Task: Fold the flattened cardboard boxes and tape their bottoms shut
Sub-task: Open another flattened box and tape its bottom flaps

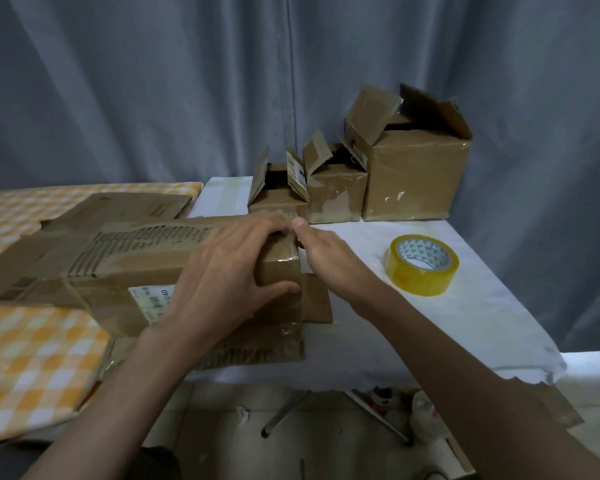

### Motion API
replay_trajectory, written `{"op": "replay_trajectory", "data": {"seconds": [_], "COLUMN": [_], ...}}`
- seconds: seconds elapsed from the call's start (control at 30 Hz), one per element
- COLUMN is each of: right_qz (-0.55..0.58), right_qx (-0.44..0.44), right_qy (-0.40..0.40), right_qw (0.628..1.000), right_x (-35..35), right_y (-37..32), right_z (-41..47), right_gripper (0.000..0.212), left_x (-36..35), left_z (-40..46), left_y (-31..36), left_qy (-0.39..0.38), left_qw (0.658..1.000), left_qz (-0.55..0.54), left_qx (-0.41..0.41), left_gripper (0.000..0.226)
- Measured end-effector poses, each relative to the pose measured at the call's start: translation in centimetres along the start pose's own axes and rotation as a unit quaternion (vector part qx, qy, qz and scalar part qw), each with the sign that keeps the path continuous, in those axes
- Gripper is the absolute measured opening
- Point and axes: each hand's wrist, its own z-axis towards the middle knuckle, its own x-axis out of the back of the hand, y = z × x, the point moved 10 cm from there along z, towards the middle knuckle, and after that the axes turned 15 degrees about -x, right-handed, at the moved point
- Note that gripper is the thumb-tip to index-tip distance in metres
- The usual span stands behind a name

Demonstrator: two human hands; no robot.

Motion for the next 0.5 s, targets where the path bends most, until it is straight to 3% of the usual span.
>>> {"op": "replay_trajectory", "data": {"seconds": [0.13, 0.27, 0.43, 0.5], "right_qz": [-0.045, -0.070, -0.078, -0.079], "right_qx": [-0.001, 0.002, 0.026, 0.035], "right_qy": [-0.024, -0.008, 0.086, 0.131], "right_qw": [0.999, 0.998, 0.993, 0.988], "right_x": [-1.9, -2.4, -0.6, 0.4], "right_y": [-0.3, -0.1, -0.2, -0.7], "right_z": [-1.7, -2.5, -2.0, -1.8], "right_gripper": [0.065, 0.068, 0.052, 0.048], "left_x": [0.6, 3.1, 7.0, 7.6], "left_z": [-1.2, -2.1, -6.7, -8.0], "left_y": [-2.0, -4.3, -11.3, -12.6], "left_qy": [-0.044, -0.020, 0.012, 0.035], "left_qw": [0.997, 0.995, 0.987, 0.980], "left_qz": [-0.009, -0.085, -0.013, -0.030], "left_qx": [0.061, 0.050, 0.158, 0.192], "left_gripper": [0.089, 0.068, 0.061, 0.052]}}
